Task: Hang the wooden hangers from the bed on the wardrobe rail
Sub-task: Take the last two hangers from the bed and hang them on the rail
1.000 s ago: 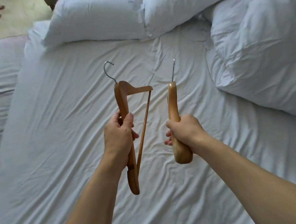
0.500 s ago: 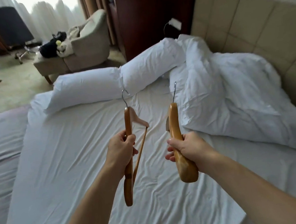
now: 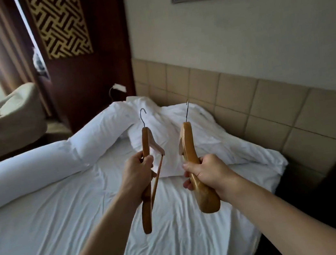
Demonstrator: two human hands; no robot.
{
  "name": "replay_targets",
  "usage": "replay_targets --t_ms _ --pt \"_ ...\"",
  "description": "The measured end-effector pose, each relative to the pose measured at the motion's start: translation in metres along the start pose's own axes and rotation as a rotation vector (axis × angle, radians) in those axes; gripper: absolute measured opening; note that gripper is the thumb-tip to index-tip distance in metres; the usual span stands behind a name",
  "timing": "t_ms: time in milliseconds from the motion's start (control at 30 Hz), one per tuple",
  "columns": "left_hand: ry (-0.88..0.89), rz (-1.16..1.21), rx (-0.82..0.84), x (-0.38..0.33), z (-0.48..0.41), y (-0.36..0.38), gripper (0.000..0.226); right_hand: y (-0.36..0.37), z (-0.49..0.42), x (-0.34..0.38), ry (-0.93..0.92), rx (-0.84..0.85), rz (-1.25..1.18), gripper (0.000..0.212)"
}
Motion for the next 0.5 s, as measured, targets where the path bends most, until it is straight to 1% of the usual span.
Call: replay_targets --t_ms 233,333,500 --pt "0.102 0.019 0.231 -0.062 0.072 0.054 0.019 -0.089 0.085 0.011 -0.020 -0.235 -0.095 0.026" --pt "0.140 0.039 0.346 -0.083 0.116 0.083 0.021 -0.134 0.124 0.007 -0.009 -0.334 -0.160 0.030" --pt "0.218 0.050 0.536 -0.118 0.196 0.137 0.020 -0.206 0.200 -0.005 0.014 -0.524 -0.169 0.030"
Point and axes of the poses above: each hand's wrist, its own z-axis away from the middle knuckle, its own y-axis out of the palm, x = y × z, the point moved 5 cm from there along -z, towards the middle knuckle, and after that the axes turned 11 degrees about -x, right-handed, at the moved point
